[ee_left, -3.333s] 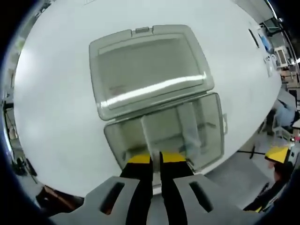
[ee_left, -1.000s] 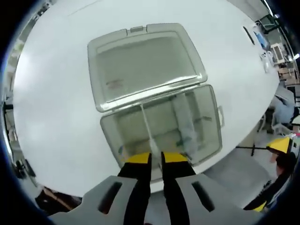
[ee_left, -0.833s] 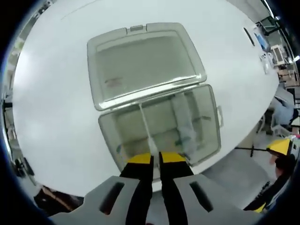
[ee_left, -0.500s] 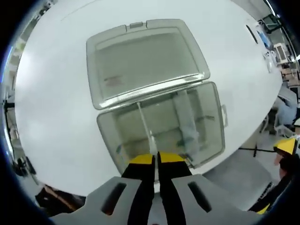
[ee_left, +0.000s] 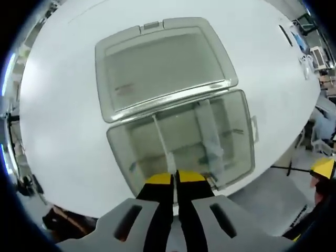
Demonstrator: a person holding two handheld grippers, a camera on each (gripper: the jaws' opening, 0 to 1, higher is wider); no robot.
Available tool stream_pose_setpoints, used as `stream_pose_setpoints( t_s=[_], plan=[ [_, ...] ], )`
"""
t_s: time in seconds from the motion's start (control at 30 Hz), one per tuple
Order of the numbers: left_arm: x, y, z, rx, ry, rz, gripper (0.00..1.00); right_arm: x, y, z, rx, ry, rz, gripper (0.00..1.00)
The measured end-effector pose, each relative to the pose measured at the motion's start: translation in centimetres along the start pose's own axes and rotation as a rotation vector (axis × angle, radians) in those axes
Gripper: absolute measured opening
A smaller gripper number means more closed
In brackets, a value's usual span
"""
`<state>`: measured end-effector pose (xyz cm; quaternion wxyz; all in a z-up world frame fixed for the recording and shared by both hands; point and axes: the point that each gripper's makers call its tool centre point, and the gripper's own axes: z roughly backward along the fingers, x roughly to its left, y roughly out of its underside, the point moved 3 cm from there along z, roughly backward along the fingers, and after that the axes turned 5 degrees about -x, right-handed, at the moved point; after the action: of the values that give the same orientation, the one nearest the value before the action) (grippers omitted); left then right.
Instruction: Insert the divider into the dual guide fixture by aligning both edges with the guide slots and pushing it downward to the bottom, including one-sided entry, uneven engagement, binding, and posture correction.
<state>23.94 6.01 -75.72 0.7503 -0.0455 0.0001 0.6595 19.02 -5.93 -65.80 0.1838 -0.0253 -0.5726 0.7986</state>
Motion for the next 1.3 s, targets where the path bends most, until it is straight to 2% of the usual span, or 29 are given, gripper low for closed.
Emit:
stream_pose_setpoints(
  t_s=[0.27,0.57,0.8,0.93,1.13,1.17,1.3],
  plan=[
    [0.2,0.0,0.0,0.0,-0.003,-0.015,0.0,0.0,0.0,0.1,-0.001,0.004,-0.003,0.52],
    [0.4,0.2,0.6,-0.054,0.059,-0.021,0.02,0.2,0.0,0.2,0.007,0.003,0.003,0.52],
    [0.4,0.0,1.2,-0.098,0.111,0.013,0.09,0.5,-0.3,0.1,0.01,-0.001,0.014,0.53],
    [0.5,0.1,1.8,-0.128,0.155,0.05,0.1,0.5,-0.4,0.2,0.011,0.001,0.018,0.53],
    [1.0,0.6,2.5,-0.192,0.216,0.062,0.17,0.2,-0.1,0.4,0.009,0.009,0.01,0.53],
    [1.1,0.6,2.7,-0.228,0.235,0.067,0.19,0.2,-0.1,0.4,0.008,0.009,0.01,0.54],
    [1.7,1.3,3.3,-0.282,0.279,0.084,0.21,0.0,0.3,0.6,0.018,0.012,0.017,0.54]
  ],
)
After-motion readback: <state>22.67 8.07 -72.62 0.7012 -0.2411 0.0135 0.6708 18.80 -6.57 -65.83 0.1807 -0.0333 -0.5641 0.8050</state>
